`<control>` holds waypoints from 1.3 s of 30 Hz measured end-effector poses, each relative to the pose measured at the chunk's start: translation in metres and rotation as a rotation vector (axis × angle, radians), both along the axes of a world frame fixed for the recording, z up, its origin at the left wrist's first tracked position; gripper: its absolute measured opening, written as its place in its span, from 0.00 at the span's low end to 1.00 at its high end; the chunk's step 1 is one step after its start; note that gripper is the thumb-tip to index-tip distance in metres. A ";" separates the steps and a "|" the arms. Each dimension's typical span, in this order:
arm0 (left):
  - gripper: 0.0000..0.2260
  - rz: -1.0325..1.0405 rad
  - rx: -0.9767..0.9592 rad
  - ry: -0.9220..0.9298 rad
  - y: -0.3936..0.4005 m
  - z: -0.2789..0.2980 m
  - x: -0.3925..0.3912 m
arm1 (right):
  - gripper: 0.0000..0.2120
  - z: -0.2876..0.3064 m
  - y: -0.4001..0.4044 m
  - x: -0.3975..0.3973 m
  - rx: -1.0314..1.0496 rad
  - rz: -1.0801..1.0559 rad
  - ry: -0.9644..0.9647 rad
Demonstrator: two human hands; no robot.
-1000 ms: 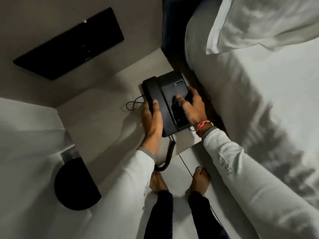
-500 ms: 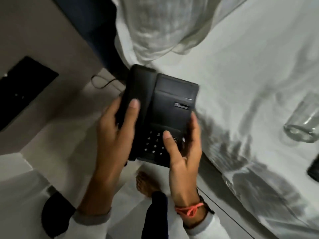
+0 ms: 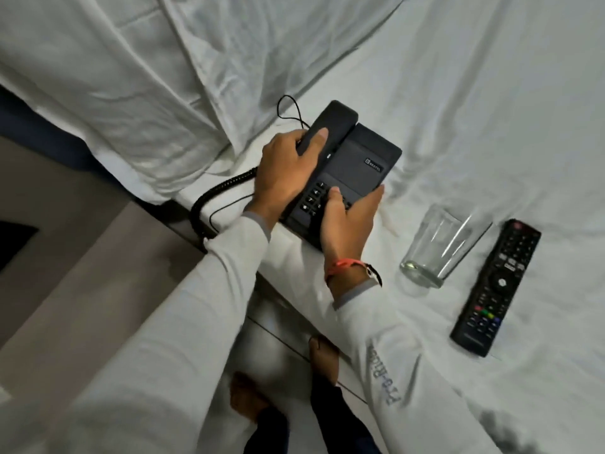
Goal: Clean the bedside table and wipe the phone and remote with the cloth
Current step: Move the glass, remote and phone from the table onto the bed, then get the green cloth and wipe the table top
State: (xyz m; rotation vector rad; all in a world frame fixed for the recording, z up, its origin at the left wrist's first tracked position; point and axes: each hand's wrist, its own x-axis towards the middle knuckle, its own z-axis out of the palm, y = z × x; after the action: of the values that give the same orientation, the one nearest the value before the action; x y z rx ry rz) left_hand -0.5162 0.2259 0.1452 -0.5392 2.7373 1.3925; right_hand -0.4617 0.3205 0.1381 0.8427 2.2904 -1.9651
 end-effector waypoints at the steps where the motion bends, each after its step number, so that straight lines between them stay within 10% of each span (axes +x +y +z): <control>1: 0.21 -0.028 -0.014 0.022 0.000 0.000 0.005 | 0.35 0.002 0.003 0.002 0.029 0.011 -0.004; 8: 0.25 0.214 -0.434 0.277 -0.045 0.016 0.141 | 0.38 0.017 0.003 0.065 0.835 0.558 0.489; 13: 0.27 0.499 -0.926 -0.098 -0.112 0.013 0.360 | 0.38 0.017 -0.053 0.142 1.081 0.996 0.753; 24: 0.30 1.223 -1.012 -0.626 -0.016 0.076 0.771 | 0.40 0.061 -0.159 0.527 0.443 1.810 1.174; 28: 0.29 1.446 -0.927 -0.669 0.061 0.086 0.846 | 0.38 0.078 -0.129 0.635 0.043 2.084 0.842; 35: 0.32 1.506 -0.672 -0.589 0.081 0.091 0.909 | 0.21 0.099 -0.121 0.757 -0.223 2.045 -0.468; 39: 0.25 1.807 -0.562 -0.237 0.052 0.097 0.911 | 0.20 0.086 -0.131 0.777 -0.242 1.856 -0.552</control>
State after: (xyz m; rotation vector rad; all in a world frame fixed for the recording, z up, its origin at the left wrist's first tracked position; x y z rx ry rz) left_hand 0.3944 0.2775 0.2426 -3.2230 1.8745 0.1532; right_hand 0.3151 0.1894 0.2237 -0.6213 1.2414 -0.8043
